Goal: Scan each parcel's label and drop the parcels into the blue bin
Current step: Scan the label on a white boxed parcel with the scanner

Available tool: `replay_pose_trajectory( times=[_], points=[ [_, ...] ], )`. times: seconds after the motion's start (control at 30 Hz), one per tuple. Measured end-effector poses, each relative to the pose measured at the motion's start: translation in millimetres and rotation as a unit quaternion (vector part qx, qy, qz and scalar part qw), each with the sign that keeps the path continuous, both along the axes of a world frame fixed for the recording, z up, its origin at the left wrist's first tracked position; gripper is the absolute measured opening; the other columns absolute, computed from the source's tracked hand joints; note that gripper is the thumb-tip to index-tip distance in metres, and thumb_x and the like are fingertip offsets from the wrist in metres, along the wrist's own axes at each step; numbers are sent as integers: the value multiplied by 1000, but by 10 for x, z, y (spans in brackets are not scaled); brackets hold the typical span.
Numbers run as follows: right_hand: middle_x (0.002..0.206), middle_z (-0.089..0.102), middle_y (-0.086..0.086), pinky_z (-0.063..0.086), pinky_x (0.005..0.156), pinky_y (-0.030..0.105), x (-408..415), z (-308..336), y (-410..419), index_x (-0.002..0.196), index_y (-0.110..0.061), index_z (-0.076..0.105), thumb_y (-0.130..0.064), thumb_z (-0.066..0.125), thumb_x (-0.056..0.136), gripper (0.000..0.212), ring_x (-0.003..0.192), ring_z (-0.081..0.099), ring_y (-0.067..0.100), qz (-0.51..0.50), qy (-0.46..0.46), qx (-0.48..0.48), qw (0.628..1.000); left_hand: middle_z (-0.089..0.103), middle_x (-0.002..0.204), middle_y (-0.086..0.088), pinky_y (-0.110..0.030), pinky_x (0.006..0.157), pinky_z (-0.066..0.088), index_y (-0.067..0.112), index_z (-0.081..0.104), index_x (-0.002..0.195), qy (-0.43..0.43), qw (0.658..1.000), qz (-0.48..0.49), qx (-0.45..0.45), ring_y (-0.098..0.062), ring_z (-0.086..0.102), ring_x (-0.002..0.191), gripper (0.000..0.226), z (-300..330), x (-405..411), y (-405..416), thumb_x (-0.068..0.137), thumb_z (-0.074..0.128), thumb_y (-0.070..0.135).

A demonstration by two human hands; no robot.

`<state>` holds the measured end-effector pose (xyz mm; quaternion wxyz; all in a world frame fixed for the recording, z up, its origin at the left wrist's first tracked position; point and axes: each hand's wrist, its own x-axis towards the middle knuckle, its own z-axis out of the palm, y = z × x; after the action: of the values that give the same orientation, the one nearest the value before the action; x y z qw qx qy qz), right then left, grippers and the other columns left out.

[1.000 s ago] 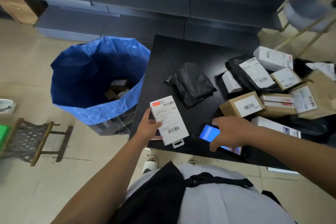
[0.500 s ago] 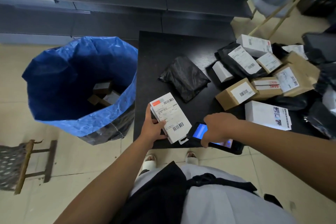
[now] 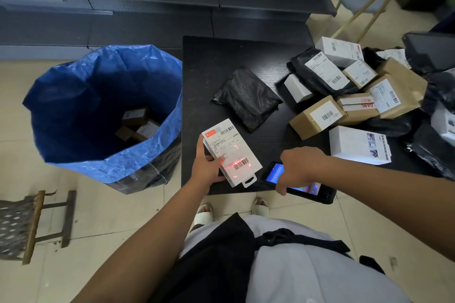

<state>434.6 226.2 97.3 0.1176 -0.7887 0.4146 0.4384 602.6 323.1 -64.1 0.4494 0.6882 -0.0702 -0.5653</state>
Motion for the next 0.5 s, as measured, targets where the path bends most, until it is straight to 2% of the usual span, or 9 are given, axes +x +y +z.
replay_pose_trajectory(
  times=[0.1,0.23,0.33,0.4,0.47,0.5],
  points=[
    [73,59,-3,39,58,25,-27,32,1,81,-20,49,-53,75,75,43,66,56,16,-1,6,-4,1000,61,119,-4,-35,55,59,52,11,154,-9,1000,4,7,-21,62,106,93,6,-22,-14,96,63,2],
    [76,57,-3,40,59,25,-94,38,-45,93,-19,53,-53,75,76,44,67,54,15,-3,-6,-3,1000,62,113,-1,-47,72,60,53,11,153,-30,999,7,15,-19,63,102,91,4,-60,-18,97,63,4],
    [77,57,-3,40,60,24,-162,39,-97,101,-19,55,-52,75,78,45,67,54,13,-2,-15,5,1000,61,115,0,-45,68,61,54,13,153,-36,999,18,26,-21,62,107,90,5,-74,-41,96,64,5],
    [76,59,-2,41,60,23,-201,33,-137,102,-18,58,-52,75,78,45,66,56,13,-5,-21,13,1000,60,116,0,-49,73,60,52,15,153,-40,998,24,34,-21,61,107,90,11,-87,-58,96,64,4],
    [76,61,-2,42,60,24,-237,30,-179,101,-18,58,-52,76,77,45,66,58,14,-5,-24,21,999,59,115,1,-51,76,59,51,16,154,-42,998,30,37,-19,61,104,88,3,-109,-68,96,63,4],
    [76,62,-2,42,59,24,-258,29,-204,100,-17,58,-52,76,76,46,65,59,14,-7,-24,26,999,59,114,1,-48,72,59,51,17,154,-43,998,34,39,-17,61,99,87,-2,-120,-71,97,63,4]
  ],
)
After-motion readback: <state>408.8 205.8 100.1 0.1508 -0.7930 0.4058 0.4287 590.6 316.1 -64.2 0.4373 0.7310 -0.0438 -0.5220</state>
